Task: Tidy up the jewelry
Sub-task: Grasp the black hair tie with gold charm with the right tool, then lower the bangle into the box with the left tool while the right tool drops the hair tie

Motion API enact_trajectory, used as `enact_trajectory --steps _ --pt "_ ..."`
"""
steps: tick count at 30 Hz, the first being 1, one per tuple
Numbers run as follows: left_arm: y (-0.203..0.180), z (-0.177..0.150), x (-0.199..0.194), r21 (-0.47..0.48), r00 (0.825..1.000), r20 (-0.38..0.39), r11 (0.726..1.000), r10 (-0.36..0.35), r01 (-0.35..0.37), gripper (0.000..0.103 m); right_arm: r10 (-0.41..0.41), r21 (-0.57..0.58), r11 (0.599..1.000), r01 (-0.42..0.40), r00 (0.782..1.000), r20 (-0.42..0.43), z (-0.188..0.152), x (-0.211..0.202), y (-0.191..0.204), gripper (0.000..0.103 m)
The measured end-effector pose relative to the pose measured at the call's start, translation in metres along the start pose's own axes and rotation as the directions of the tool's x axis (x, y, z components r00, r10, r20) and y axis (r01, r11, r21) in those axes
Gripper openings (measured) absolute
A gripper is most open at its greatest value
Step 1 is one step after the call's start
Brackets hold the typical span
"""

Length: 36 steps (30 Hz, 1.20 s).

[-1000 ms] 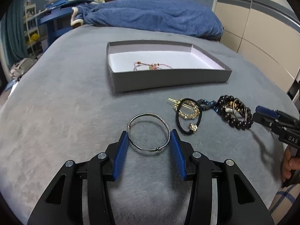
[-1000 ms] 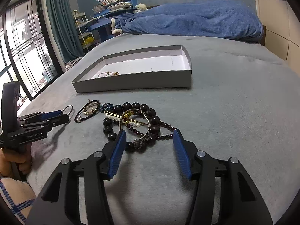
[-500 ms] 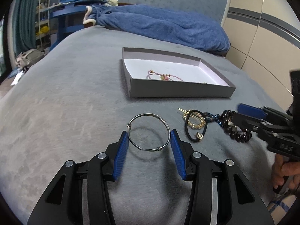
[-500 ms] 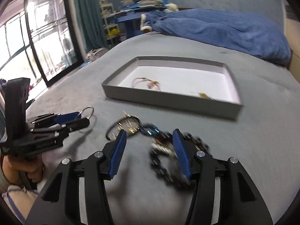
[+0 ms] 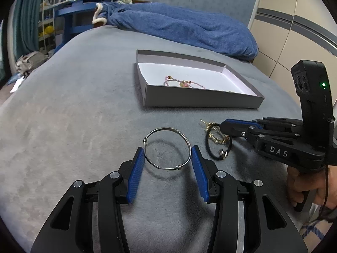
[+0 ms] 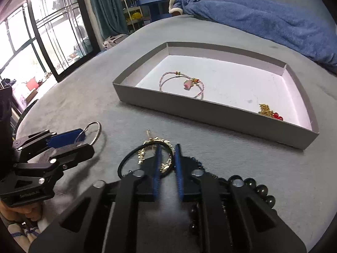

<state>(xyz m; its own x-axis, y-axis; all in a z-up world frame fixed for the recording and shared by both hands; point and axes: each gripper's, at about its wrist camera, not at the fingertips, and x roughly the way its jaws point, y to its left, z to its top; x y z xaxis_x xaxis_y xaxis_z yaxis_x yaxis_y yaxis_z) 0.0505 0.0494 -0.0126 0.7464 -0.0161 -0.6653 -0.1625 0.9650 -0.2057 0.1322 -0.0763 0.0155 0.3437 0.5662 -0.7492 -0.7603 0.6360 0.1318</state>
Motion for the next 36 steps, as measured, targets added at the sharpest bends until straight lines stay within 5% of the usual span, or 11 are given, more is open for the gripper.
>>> enact_trajectory --steps 17,36 --pt "-0.005 0.009 -0.010 0.023 0.999 0.042 1.000 -0.005 0.004 0.047 0.015 0.057 0.998 -0.027 0.978 0.207 0.010 -0.071 -0.019 0.003" --pt "-0.032 0.104 0.010 0.128 0.994 0.105 0.992 0.003 -0.017 0.047 -0.088 0.148 0.988 0.045 0.950 0.301 0.050 -0.092 -0.070 0.003"
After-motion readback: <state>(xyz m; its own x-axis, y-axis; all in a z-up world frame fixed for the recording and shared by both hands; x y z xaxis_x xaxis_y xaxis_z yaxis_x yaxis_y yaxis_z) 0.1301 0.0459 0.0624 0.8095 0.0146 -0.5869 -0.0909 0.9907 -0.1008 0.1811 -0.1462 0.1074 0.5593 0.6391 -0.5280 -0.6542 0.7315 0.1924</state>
